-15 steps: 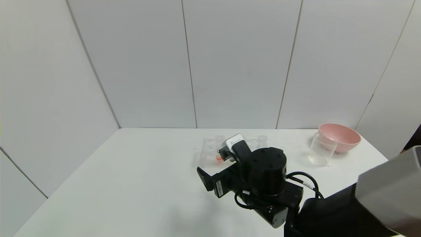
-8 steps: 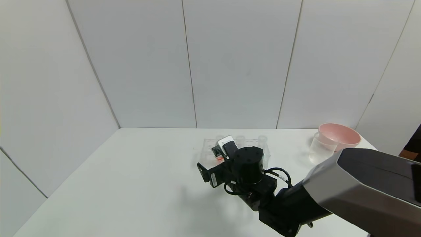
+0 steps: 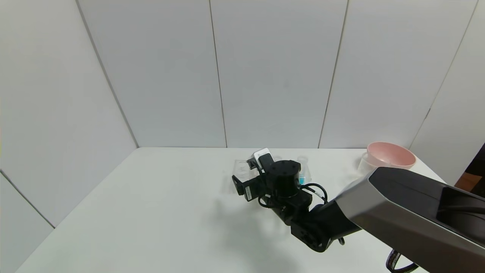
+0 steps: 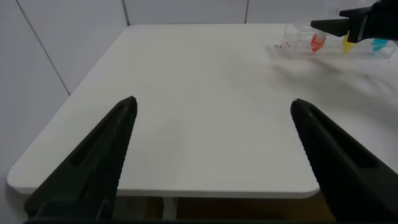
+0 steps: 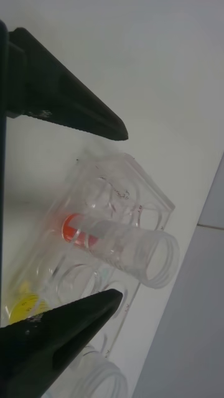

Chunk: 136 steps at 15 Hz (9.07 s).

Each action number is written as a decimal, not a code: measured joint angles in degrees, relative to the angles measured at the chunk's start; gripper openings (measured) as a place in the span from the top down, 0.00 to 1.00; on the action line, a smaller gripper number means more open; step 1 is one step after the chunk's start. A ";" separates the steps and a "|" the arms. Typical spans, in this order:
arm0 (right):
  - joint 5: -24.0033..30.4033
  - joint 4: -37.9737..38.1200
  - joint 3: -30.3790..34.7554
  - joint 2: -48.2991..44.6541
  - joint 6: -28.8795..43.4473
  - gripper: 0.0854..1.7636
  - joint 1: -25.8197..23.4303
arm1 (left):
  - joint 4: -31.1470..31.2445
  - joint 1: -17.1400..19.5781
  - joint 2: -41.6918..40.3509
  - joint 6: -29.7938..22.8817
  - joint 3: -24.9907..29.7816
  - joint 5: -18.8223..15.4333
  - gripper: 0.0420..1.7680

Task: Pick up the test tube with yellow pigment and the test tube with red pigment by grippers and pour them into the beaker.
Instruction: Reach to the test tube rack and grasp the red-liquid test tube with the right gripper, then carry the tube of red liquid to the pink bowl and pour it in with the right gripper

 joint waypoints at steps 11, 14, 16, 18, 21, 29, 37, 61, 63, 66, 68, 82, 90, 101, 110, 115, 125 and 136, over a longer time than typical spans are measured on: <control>-0.72 0.01 -7.25 4.06 0.02 0.03 -0.80 | 0.00 0.00 0.00 -0.01 0.00 -0.02 0.00; -0.78 0.00 -9.34 5.79 0.06 0.03 -1.44 | 0.00 0.00 0.00 0.00 0.00 0.00 0.00; -0.91 -0.40 -10.41 7.03 0.05 0.03 -1.63 | 0.00 0.00 0.00 0.00 0.00 -0.02 0.00; -1.43 -0.60 -11.37 8.19 0.02 0.03 -1.79 | 0.00 0.00 0.00 0.00 0.00 -0.02 0.00; -2.46 -0.89 -12.62 9.35 0.17 0.03 -2.18 | 0.00 0.00 0.00 0.00 0.00 0.00 0.00; -4.79 -5.19 -11.06 9.13 0.16 0.04 -2.88 | 0.00 0.00 0.00 0.00 0.00 -0.02 0.00; -4.90 -6.46 -7.88 7.41 0.28 0.06 -3.18 | 0.00 0.00 0.00 -0.01 0.00 -0.02 0.00; -5.12 -6.40 -9.34 8.24 0.05 0.74 0.10 | 0.00 0.00 0.00 0.00 0.00 -0.02 0.00; -5.12 -6.38 -8.73 6.62 0.05 0.74 0.40 | 0.02 0.00 0.00 -0.01 0.00 -0.02 0.00; -5.02 -6.42 -7.44 3.73 0.16 0.74 0.79 | 0.00 0.00 0.00 -0.01 0.00 0.00 0.00; -4.74 -6.45 -6.25 1.44 0.35 0.74 1.26 | 0.00 0.00 0.00 0.00 0.00 0.00 0.00; -2.94 2.57 5.51 -20.18 0.39 0.74 -0.37 | 0.00 0.09 0.00 -0.01 0.00 -0.02 0.00; 13.04 38.79 1.79 -37.43 -0.39 0.74 -13.65 | 0.00 0.09 0.00 -0.01 0.00 -0.02 0.00; 29.90 69.66 -14.25 -38.97 -16.59 0.74 -37.77 | 0.02 0.09 0.00 0.00 0.00 -0.02 0.00; 29.46 93.53 -37.24 -23.37 -31.28 0.74 -46.14 | 0.00 0.09 0.00 0.00 0.00 -0.02 0.00; 24.75 94.26 -38.97 -16.42 -36.73 0.74 -47.96 | 0.00 0.09 0.00 0.00 0.00 -0.02 0.00; 15.36 96.87 -39.03 -13.40 -44.67 0.74 -47.26 | 0.00 0.09 0.00 0.00 0.00 -0.02 0.00; 13.42 102.28 -39.11 -15.74 -51.21 0.74 -46.75 | 0.00 0.09 0.00 -0.01 0.00 -0.02 0.00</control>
